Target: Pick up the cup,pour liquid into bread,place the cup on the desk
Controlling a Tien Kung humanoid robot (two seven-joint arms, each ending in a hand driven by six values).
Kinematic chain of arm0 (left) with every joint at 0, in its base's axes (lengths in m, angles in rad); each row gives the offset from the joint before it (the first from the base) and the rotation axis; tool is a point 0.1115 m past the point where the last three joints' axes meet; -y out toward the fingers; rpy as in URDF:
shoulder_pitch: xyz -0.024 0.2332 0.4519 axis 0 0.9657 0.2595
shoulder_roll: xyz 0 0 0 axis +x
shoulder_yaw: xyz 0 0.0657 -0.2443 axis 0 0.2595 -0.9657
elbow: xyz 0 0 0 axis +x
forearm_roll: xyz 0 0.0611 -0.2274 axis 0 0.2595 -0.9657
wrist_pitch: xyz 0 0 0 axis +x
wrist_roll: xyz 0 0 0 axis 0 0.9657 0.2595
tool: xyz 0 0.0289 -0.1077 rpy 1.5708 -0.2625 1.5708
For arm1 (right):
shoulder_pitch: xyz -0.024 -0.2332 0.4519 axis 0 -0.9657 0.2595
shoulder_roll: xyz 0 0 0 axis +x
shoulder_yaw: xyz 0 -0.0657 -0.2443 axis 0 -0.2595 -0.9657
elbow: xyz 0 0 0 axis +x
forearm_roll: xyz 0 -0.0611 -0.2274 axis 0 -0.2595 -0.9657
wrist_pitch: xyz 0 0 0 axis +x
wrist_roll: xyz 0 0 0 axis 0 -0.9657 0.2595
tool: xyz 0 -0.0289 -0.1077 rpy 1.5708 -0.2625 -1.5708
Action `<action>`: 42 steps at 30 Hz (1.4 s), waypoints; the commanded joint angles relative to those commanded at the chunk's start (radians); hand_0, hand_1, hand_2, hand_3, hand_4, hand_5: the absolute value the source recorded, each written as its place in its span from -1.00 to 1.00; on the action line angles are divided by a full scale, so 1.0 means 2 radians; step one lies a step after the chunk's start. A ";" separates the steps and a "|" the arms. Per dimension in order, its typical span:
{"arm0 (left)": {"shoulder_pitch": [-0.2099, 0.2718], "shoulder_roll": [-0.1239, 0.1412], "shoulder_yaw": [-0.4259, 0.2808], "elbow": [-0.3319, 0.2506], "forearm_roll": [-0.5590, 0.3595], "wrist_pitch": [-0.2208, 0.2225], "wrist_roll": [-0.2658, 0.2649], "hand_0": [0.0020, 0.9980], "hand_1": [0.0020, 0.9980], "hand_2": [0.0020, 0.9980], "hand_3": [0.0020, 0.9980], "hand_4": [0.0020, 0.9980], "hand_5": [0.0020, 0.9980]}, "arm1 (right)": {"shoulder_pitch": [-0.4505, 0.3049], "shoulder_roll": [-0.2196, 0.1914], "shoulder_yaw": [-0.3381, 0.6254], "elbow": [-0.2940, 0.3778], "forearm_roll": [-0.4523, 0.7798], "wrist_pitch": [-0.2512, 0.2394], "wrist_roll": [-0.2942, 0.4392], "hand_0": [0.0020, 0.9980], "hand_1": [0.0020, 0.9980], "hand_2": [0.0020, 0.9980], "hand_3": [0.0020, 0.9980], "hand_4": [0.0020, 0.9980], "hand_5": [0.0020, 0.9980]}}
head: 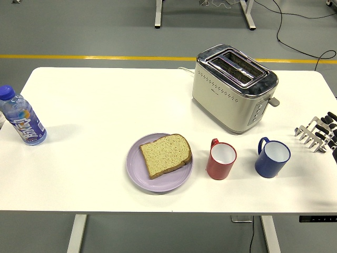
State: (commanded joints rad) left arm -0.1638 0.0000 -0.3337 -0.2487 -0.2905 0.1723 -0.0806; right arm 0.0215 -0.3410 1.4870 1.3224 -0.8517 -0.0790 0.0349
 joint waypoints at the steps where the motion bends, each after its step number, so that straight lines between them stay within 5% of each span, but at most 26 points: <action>1: 0.000 0.000 0.000 0.000 0.000 0.000 0.000 0.40 0.53 0.57 0.23 -0.18 1.00 | 0.000 0.000 0.000 0.000 0.000 0.000 0.000 0.82 0.68 0.83 0.92 0.95 -0.38; 9: 0.000 0.000 -0.001 0.000 0.003 0.000 0.001 0.40 0.53 0.57 0.23 -0.18 1.00 | -0.013 -0.004 -0.031 0.002 -0.075 -0.006 0.035 0.87 0.73 0.88 0.98 1.00 -0.51; 10: 0.000 0.000 -0.002 0.000 0.003 0.000 0.002 0.40 0.53 0.57 0.23 -0.18 1.00 | -0.014 -0.004 -0.035 0.001 -0.083 -0.005 0.039 0.91 0.75 0.90 1.00 1.00 -0.68; 23: -0.001 0.000 -0.001 -0.001 0.008 0.002 0.006 0.40 0.53 0.57 0.24 -0.18 1.00 | -0.019 -0.004 -0.079 -0.003 -0.086 -0.019 0.063 0.91 0.74 0.90 1.00 1.00 -0.67; 35: 0.002 0.000 -0.014 -0.002 0.027 0.005 0.013 0.40 0.53 0.57 0.24 -0.19 1.00 | -0.011 0.007 -0.113 -0.036 -0.076 -0.081 0.131 0.89 0.73 0.89 1.00 1.00 -0.71; 42: 0.002 0.000 -0.016 -0.002 0.031 0.005 0.014 0.40 0.53 0.57 0.23 -0.20 1.00 | -0.009 0.010 -0.126 -0.051 -0.062 -0.094 0.150 0.89 0.73 0.89 1.00 1.00 -0.71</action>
State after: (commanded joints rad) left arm -0.1593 0.0000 -0.3653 -0.2518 -0.2285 0.1821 -0.0523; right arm 0.0028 -0.3210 1.2354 1.2199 -0.9766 -0.2669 0.3349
